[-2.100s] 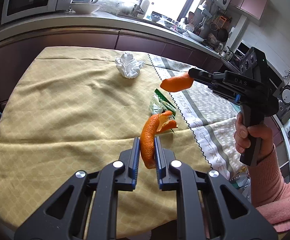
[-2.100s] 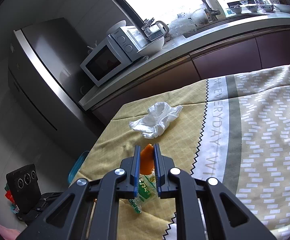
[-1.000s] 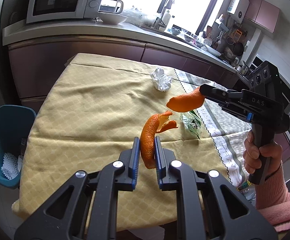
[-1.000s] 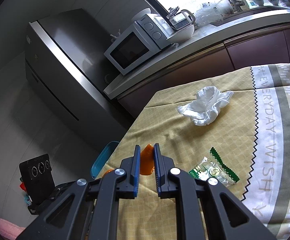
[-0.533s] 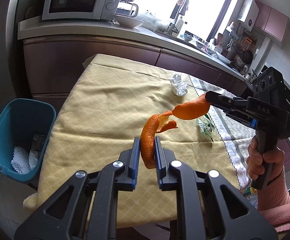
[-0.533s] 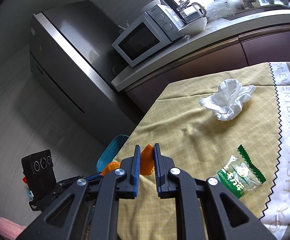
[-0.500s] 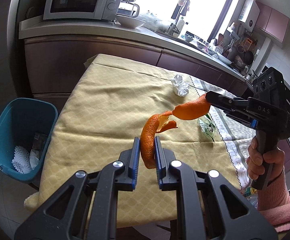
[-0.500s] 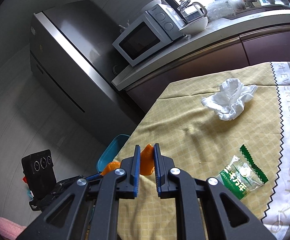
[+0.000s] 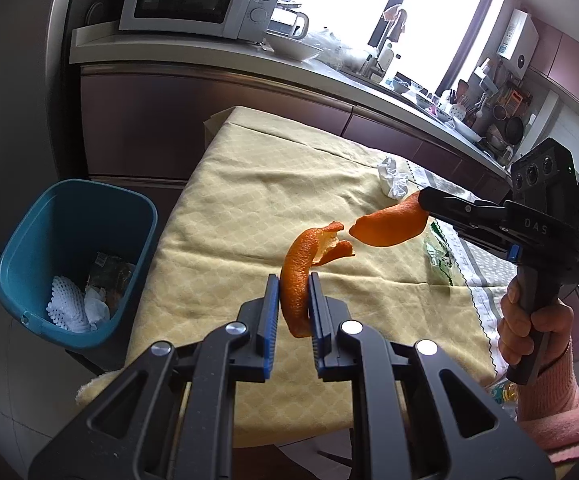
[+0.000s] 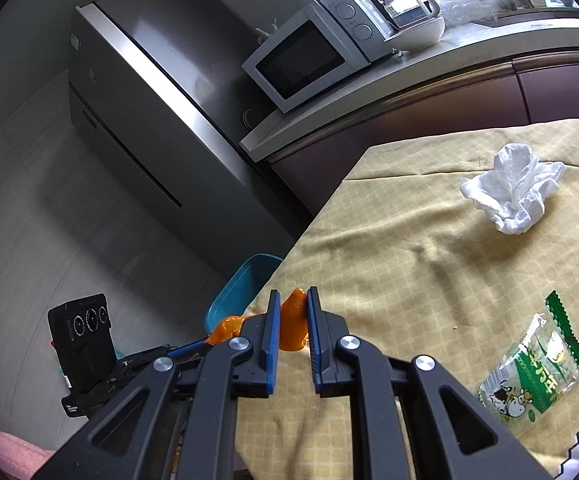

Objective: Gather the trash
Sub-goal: 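Carry both orange peels toward the teal bin with both tools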

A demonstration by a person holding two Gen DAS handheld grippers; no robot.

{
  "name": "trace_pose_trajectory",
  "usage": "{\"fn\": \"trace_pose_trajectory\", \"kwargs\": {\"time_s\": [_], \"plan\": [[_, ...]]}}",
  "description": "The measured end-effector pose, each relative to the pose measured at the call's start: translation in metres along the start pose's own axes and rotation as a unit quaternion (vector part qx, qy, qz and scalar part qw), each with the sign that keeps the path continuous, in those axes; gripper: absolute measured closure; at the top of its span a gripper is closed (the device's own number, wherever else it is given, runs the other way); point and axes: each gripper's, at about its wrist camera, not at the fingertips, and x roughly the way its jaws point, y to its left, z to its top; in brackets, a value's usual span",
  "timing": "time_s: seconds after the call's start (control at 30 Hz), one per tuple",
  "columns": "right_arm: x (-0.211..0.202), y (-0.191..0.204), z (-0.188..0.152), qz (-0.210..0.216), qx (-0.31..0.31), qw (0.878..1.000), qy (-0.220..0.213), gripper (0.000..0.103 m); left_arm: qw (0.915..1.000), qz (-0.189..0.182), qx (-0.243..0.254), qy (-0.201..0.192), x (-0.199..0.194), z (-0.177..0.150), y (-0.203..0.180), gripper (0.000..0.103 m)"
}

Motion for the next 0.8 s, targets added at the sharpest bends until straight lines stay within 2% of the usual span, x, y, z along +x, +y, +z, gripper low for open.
{"fn": "trace_pose_trajectory", "kwargs": {"time_s": [0.8], "plan": [[0.063,0.041,0.011,0.043,-0.029,0.997,0.048,0.091,0.9973,0.046,-0.049,-0.030,-0.029,0.002,0.061,0.088]]}}
